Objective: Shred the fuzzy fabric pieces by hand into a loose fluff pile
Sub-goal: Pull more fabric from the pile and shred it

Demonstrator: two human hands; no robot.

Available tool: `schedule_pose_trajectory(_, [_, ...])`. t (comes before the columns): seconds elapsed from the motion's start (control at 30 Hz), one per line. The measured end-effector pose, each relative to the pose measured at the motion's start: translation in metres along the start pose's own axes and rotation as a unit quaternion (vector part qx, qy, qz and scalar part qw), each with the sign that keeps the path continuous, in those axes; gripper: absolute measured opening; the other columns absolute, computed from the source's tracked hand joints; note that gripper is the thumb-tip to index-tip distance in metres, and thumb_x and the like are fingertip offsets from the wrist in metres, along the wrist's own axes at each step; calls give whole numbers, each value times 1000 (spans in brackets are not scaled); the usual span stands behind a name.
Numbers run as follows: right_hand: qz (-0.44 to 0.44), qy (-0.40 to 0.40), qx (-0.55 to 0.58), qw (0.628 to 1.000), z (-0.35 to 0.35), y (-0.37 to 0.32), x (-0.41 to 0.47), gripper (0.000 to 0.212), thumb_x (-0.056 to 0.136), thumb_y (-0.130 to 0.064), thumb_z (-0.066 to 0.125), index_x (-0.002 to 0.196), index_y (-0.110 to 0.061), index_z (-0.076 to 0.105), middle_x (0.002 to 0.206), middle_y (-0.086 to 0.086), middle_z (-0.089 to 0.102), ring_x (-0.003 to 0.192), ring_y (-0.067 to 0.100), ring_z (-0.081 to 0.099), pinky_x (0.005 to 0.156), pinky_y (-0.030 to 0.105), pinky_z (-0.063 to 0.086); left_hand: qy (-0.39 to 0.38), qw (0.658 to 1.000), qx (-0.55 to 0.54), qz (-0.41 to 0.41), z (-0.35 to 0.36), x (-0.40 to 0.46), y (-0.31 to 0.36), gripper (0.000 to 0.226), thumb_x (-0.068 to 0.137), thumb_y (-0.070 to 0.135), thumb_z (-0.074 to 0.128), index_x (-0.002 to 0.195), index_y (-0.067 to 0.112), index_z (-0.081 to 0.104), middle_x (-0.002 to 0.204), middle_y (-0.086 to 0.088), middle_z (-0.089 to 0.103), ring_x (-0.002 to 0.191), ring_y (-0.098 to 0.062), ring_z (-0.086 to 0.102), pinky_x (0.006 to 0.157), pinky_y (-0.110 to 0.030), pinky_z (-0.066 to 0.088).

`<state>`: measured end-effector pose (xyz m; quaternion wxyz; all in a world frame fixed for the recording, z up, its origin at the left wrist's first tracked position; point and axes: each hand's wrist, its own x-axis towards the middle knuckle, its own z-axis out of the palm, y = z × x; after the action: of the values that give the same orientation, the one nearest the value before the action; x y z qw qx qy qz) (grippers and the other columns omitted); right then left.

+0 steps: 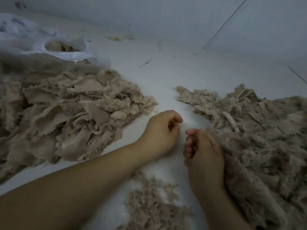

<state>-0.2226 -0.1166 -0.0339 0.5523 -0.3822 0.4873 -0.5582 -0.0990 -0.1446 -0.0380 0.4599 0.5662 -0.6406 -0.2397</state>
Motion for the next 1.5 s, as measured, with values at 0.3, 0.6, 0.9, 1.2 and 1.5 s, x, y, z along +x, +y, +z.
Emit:
schedule_pose_trajectory(0.3, [94, 47, 170, 980, 2, -4, 13, 35, 106, -32, 37, 77, -19, 51, 57, -2, 51, 42, 8, 39, 39, 19, 27, -182, 957, 205, 98, 45, 102, -24, 88, 84, 42, 67, 154, 34, 15, 163, -6, 8, 149, -28, 1, 121, -44, 9])
schedule_pose_trajectory(0.6, [67, 59, 201, 976, 3, -2, 17, 32, 106, -35, 34, 93, -18, 57, 55, -1, 49, 42, 8, 38, 39, 19, 26, -240, 929, 220, 176, 63, 114, -13, 43, 91, 15, 55, 134, 16, 58, 147, -12, 45, 135, -29, 40, 109, -42, 33])
schedule_pose_trajectory(0.9, [12, 47, 195, 979, 6, -4, 8, 31, 107, -20, 38, 127, -32, 57, 65, 1, 55, 54, 9, 46, 48, 19, 38, -200, 938, 126, 254, 4, 16, -9, 21, 80, -12, 54, 85, -2, 72, 87, -18, 64, 80, -32, 59, 68, -40, 48])
schedule_pose_trajectory(1.2, [4, 22, 153, 988, 1, -1, -1, 35, 103, -7, 41, 133, -21, 53, 76, 4, 72, 50, 10, 54, 45, 21, 44, -214, 945, 134, 210, -36, -60, -11, 34, 79, -14, 58, 107, -1, 72, 116, -18, 64, 111, -29, 57, 90, -39, 48])
schedule_pose_trajectory(1.5, [51, -56, 134, 988, 4, 4, -18, 23, 103, -7, 44, 121, -10, 57, 75, 7, 72, 56, 11, 62, 49, 20, 50, -124, 982, 113, 92, -58, -89, -8, 43, 77, -9, 60, 115, 7, 70, 128, -8, 58, 123, -13, 43, 100, -5, 28])
